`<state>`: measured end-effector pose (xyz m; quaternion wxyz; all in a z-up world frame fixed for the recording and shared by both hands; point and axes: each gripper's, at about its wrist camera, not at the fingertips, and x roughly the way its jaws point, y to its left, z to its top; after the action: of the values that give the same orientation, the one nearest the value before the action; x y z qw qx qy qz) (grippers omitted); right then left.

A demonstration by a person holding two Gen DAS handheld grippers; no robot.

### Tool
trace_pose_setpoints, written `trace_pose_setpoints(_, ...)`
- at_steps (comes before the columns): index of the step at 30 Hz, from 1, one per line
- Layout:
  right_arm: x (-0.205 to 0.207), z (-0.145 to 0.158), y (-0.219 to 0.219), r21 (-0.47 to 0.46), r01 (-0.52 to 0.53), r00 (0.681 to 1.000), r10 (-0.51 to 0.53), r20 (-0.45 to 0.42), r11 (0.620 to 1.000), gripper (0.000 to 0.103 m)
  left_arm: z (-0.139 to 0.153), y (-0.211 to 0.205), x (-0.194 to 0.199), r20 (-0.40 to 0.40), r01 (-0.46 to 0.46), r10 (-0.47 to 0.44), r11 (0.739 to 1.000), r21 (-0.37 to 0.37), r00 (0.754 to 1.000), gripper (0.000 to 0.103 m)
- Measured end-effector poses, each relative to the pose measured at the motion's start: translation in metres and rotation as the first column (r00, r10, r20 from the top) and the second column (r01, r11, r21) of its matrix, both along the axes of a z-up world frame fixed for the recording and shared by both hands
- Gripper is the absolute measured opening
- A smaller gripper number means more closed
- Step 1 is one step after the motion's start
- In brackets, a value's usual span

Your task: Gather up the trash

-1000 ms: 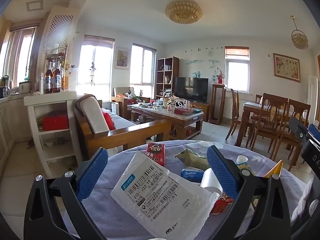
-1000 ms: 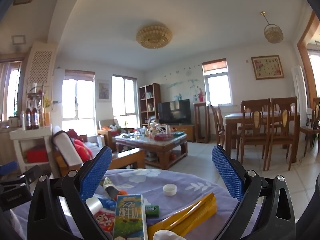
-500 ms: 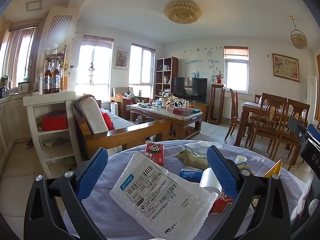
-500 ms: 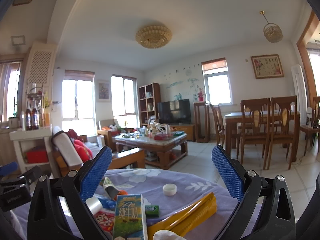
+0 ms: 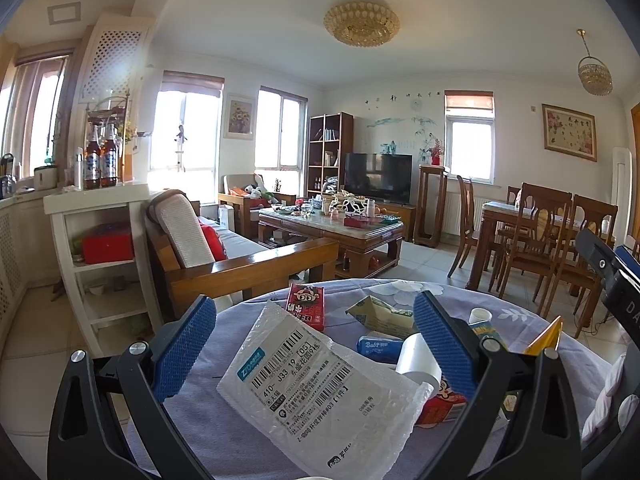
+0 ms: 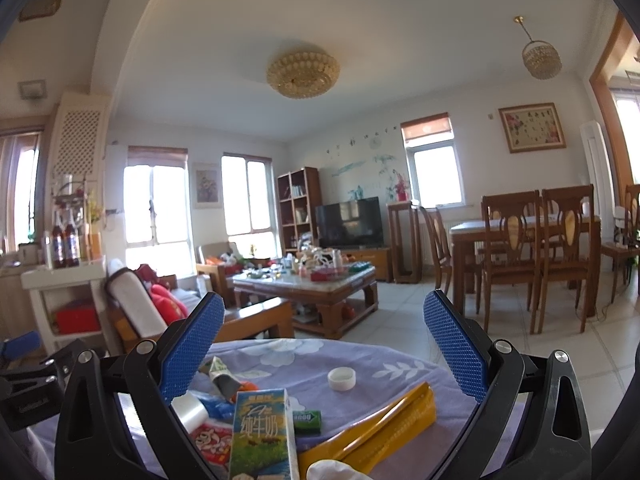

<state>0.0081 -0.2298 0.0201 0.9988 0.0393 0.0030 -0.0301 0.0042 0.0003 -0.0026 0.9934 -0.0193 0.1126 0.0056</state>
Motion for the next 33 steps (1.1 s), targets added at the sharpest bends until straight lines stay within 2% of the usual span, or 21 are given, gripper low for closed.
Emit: trace_pose_setpoints(33,-0.0025,0.0003,-0.0005,0.014,0.001,1.000,-0.001,-0.004,1.000,0.098,-0.0013,-0.0030,0.0005,-0.008,0.010,-0.010,1.000,0.010,1.000,0.098)
